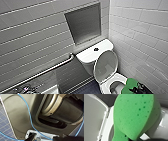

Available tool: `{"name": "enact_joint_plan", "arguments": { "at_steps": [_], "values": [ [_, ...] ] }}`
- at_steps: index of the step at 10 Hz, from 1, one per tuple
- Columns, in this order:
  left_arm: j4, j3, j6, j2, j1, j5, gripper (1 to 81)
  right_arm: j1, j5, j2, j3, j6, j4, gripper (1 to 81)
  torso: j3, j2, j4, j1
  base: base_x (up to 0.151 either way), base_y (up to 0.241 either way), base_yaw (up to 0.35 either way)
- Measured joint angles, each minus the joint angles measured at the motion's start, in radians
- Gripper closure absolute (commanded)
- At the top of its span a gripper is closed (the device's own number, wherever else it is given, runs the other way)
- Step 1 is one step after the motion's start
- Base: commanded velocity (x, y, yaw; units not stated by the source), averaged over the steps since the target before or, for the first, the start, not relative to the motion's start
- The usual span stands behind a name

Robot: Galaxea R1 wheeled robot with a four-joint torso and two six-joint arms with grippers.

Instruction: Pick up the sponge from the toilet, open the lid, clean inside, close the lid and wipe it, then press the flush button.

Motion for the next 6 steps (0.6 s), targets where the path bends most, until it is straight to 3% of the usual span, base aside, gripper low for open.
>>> {"name": "enact_joint_plan", "arguments": {
  "at_steps": [6],
  "values": [
    [0.000,0.000,0.000,0.008,0.000,0.001,1.0,-0.117,0.150,-0.108,0.157,0.029,0.003,81.1,0.000,0.000,0.000,0.000,0.000,0.000,0.000]
  ]
}}
